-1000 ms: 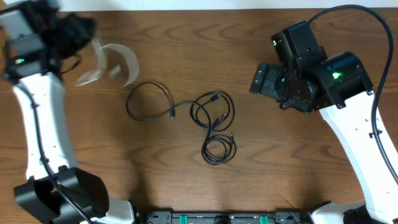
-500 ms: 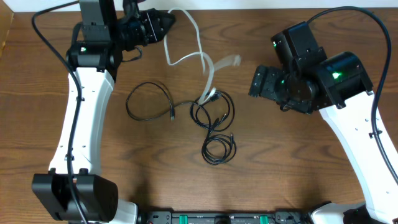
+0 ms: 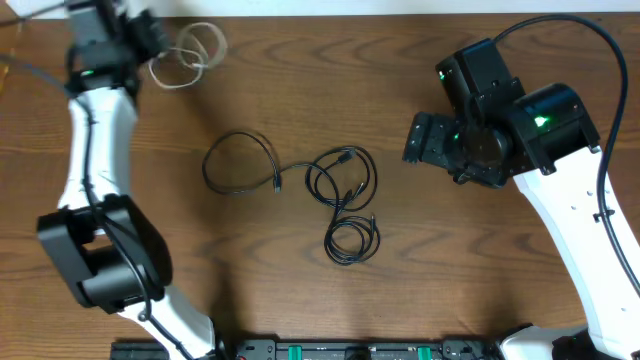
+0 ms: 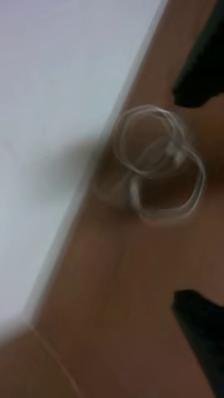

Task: Untangle cables
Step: 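Carry the white cable with the left gripper to the far left corner, then release the white cable and raise the left gripper, then move the left gripper to the black cables and grasp one cable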

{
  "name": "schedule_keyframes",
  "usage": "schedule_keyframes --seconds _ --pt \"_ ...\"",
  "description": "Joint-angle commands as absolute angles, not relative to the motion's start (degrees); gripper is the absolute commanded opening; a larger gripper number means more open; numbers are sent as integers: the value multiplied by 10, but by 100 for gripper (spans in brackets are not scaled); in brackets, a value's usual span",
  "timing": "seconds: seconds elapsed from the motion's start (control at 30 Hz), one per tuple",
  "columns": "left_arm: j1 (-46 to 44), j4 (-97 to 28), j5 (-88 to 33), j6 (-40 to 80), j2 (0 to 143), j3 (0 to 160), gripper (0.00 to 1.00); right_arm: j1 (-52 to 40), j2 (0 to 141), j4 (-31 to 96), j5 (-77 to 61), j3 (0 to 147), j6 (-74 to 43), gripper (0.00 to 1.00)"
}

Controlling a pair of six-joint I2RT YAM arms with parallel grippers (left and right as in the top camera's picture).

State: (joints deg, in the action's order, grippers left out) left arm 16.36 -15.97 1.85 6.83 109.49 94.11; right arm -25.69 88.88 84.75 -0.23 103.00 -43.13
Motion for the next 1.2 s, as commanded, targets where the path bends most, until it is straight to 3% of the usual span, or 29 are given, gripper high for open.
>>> schedule_keyframes --seconds 0.0,0.2,0.37,0.6,0.93,1.17 --pt "202 -206 55 65 1090 948 100 -256 892 845 0 1033 -426 92" --pt "258 -297 11 83 1089 948 100 -256 892 842 0 1033 -425 93" --pt "266 -376 -172 83 1089 948 100 -256 892 851 0 1033 -425 99" --pt "246 -460 -396 98 1090 947 100 -256 892 861 1 1033 -415 99" --pt "119 -604 -386 136 1090 923 100 -256 892 861 0 1033 -415 99" --pt "33 -595 -50 315 1090 881 100 -256 892 868 0 1033 -413 99"
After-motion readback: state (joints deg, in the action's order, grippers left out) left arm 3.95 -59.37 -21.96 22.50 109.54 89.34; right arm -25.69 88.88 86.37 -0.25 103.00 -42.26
